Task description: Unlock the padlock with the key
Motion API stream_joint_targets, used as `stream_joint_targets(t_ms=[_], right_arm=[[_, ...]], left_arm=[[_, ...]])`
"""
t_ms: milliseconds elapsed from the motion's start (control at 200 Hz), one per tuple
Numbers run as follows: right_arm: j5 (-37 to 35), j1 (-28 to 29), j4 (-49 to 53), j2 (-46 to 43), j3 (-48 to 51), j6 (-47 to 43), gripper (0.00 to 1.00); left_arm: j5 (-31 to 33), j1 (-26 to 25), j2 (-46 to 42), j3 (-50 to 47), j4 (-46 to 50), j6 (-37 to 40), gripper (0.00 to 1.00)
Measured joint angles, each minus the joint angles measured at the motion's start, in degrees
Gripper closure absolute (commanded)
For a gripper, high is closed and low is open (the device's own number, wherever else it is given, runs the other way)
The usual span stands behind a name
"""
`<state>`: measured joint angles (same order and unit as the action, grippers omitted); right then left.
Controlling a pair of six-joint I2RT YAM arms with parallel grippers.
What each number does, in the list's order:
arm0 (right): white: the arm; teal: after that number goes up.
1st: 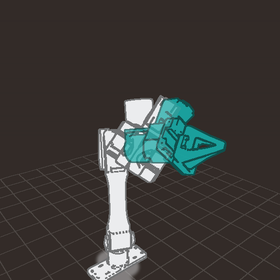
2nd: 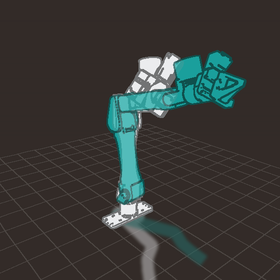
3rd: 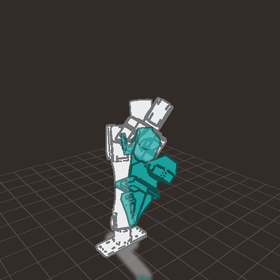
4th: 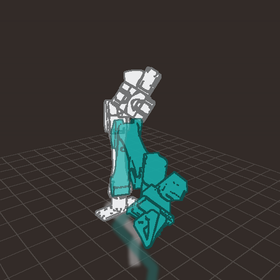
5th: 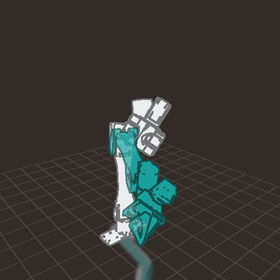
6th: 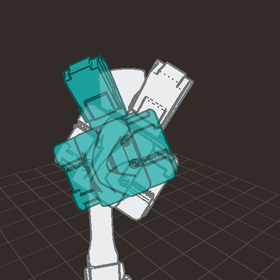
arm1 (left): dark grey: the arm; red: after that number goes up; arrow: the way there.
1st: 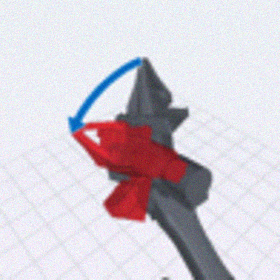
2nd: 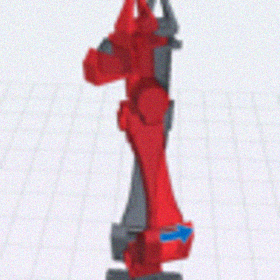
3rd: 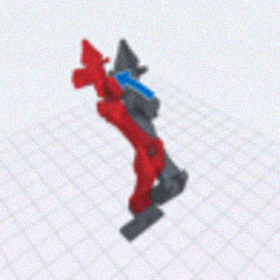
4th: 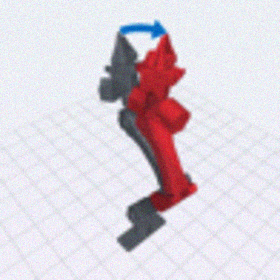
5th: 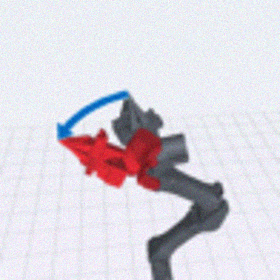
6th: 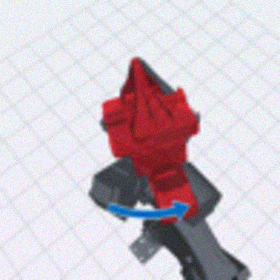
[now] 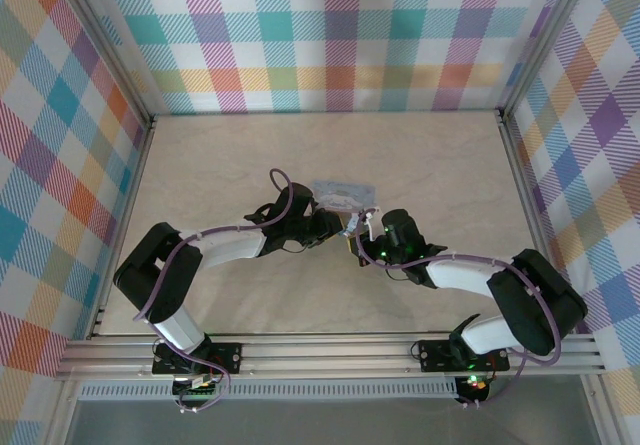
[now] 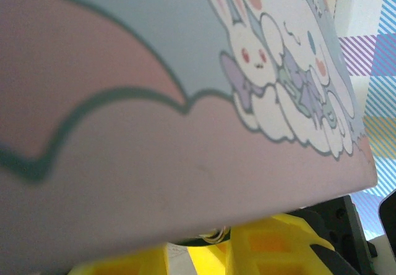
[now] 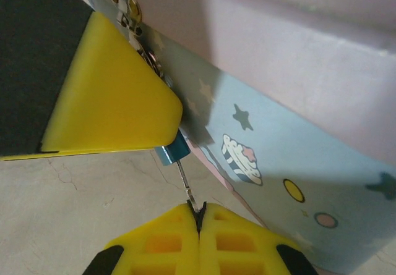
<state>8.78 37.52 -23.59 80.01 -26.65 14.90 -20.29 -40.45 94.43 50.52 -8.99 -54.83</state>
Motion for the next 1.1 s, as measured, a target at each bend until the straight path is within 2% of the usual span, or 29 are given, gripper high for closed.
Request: stream_joint_targets(t_ms=[1100], right_arm=[[4.7,-2.3,-6.3,5.5,-1.2,-2.4,1.0]], left_arm=[[1.8,0.4,-0.2,0.0,0.0,0.0,0.97]])
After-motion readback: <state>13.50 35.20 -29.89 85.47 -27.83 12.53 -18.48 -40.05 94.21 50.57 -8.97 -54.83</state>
